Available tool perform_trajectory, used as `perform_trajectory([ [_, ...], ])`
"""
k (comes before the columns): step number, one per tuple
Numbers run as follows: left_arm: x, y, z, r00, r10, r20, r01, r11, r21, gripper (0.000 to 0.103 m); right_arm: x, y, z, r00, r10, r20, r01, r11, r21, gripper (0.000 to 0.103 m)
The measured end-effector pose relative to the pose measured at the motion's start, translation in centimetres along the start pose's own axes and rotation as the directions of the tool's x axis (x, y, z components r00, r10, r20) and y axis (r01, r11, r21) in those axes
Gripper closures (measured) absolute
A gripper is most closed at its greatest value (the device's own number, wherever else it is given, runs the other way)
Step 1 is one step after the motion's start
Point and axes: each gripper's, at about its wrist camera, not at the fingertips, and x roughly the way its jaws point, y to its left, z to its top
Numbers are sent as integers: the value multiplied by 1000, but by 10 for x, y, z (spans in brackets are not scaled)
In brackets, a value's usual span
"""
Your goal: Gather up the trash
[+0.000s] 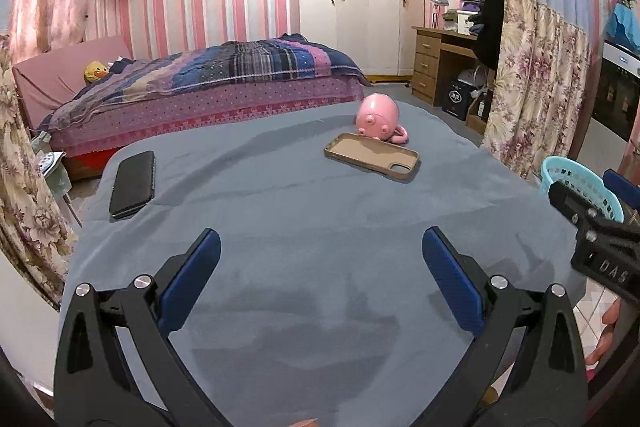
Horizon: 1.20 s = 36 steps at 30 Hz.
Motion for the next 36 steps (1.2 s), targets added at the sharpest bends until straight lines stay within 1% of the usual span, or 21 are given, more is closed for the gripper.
perform_trajectory([
  [6, -4, 1, -2, 1000, 1, 20, -1, 1000, 7, 5, 0, 10, -4, 1000, 8, 19, -8, 1000, -14, 5],
  [12, -5, -1, -4, 999, 8, 36, -9, 1000, 10, 5, 5, 6, -5, 1000, 16, 12, -16, 1000, 4, 5],
  [15, -3, -1, -4, 999, 4, 36, -4, 1000, -1, 5, 7, 2, -6, 1000, 20, 8, -21, 1000, 14, 5],
  [25, -2, -4, -5, 999, 32, 42, -32, 999, 12, 5, 9, 3, -5, 999, 50, 12, -50, 999, 7, 5],
  [28, -2, -6, -5, 998, 40, 41, -41, 999, 26, 5, 9, 3, -6, 999, 50, 16, -50, 999, 5, 5],
  [36, -3, -7, -4, 998, 38, 43, -39, 999, 18, 5, 9, 3, -6, 999, 47, 18, -47, 999, 8, 5],
])
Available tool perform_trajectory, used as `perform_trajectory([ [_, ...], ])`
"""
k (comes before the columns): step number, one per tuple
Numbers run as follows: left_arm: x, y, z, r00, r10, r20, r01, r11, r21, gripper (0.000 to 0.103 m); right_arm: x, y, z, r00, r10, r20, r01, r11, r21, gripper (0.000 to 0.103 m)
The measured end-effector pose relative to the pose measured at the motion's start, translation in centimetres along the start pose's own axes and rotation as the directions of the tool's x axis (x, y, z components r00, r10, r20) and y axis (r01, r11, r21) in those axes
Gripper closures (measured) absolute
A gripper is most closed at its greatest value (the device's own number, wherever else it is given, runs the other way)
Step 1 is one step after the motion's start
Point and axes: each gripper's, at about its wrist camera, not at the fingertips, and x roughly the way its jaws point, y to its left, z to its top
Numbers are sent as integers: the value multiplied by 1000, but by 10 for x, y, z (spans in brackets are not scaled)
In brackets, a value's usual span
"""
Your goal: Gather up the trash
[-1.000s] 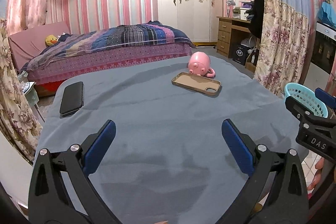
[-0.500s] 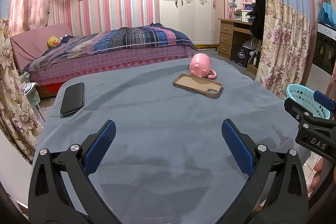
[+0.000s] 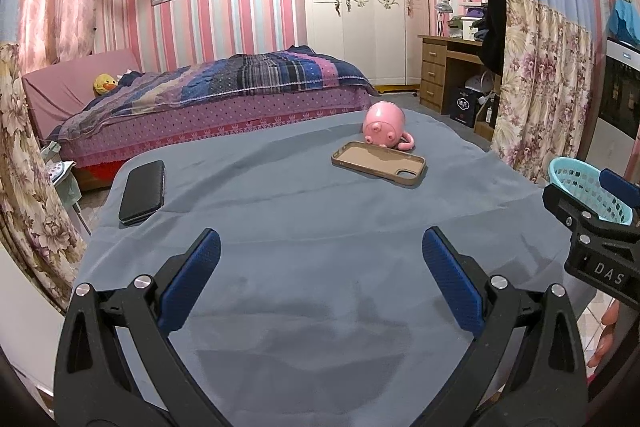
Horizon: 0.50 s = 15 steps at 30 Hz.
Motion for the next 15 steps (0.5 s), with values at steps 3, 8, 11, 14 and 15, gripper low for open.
perform_trajectory([
  [3, -1, 0, 1, 1000, 2, 3, -2, 1000, -2, 5, 0, 0, 0, 1000, 4, -2, -4, 1000, 3, 5],
  [8, -2, 0, 2, 1000, 5, 8, -5, 1000, -3, 5, 0, 0, 0, 1000, 1, 0, -1, 1000, 3, 5],
  [11, -4, 0, 2, 1000, 3, 13, -2, 1000, -5, 5, -1, 0, 1, 1000, -1, 4, 1, 1000, 4, 5],
  [14, -4, 0, 2, 1000, 3, 14, -3, 1000, -6, 5, -3, 0, 2, 1000, -3, 9, 3, 1000, 4, 5],
  [15, -4, 0, 2, 1000, 3, 14, -3, 1000, -5, 5, -2, 1, 3, 1000, -3, 10, 3, 1000, 3, 5],
])
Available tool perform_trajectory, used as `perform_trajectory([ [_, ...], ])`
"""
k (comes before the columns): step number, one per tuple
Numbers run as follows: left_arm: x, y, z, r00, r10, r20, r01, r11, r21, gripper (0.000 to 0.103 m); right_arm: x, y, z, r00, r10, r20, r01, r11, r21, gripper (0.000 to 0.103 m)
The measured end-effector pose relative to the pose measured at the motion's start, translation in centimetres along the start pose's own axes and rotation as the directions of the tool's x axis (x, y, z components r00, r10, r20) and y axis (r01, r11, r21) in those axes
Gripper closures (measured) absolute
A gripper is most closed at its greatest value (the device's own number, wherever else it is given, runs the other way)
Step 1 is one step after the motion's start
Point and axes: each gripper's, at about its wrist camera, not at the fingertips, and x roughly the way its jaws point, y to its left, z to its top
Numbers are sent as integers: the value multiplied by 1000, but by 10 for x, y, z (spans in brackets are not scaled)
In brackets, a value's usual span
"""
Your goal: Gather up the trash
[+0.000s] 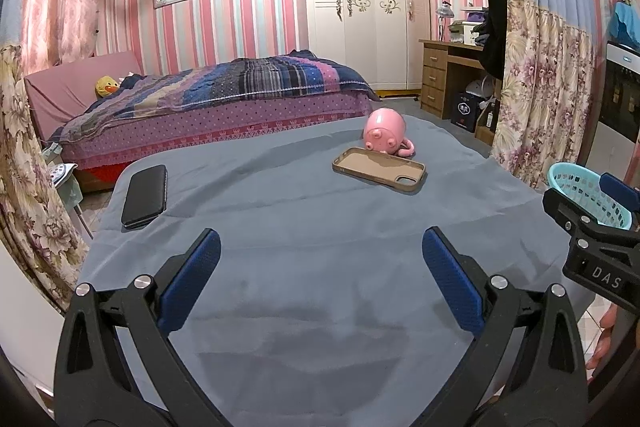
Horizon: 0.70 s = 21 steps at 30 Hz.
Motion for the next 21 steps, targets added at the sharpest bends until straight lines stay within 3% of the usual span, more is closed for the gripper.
perform_trajectory([
  [21, -1, -1, 0, 1000, 1, 4, -1, 1000, 7, 5, -1, -1, 1, 1000, 1, 2, -1, 1000, 4, 5],
])
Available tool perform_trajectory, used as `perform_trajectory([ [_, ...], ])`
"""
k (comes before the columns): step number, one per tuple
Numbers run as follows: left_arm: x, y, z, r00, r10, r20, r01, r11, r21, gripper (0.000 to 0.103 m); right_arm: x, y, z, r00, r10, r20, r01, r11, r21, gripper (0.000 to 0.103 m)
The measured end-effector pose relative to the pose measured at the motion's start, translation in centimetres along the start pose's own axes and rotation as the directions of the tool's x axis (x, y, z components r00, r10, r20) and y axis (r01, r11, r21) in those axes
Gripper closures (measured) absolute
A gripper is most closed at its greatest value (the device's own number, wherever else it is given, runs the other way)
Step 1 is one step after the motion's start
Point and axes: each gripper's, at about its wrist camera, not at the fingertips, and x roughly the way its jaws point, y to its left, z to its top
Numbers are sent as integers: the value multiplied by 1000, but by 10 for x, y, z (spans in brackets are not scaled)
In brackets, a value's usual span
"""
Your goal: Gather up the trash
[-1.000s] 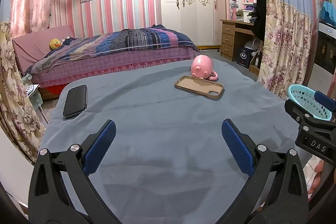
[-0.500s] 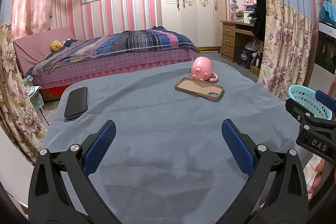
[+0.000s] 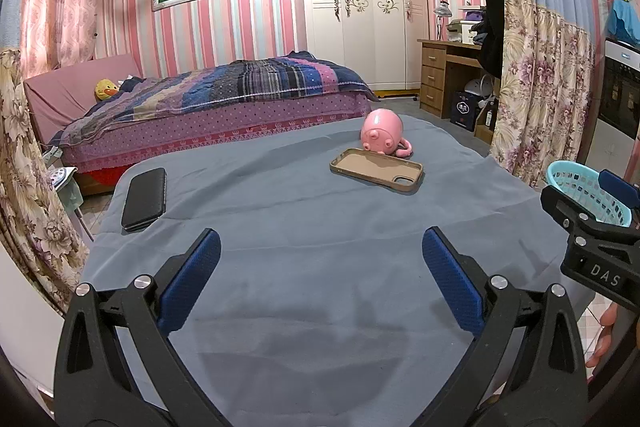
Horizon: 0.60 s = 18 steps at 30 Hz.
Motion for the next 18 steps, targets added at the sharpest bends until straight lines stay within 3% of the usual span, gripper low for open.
perform_trajectory([
  [18, -1, 0, 1, 1000, -1, 2, 1, 1000, -3, 5, 0, 1, -1, 1000, -1, 1, 1, 1000, 0, 5],
])
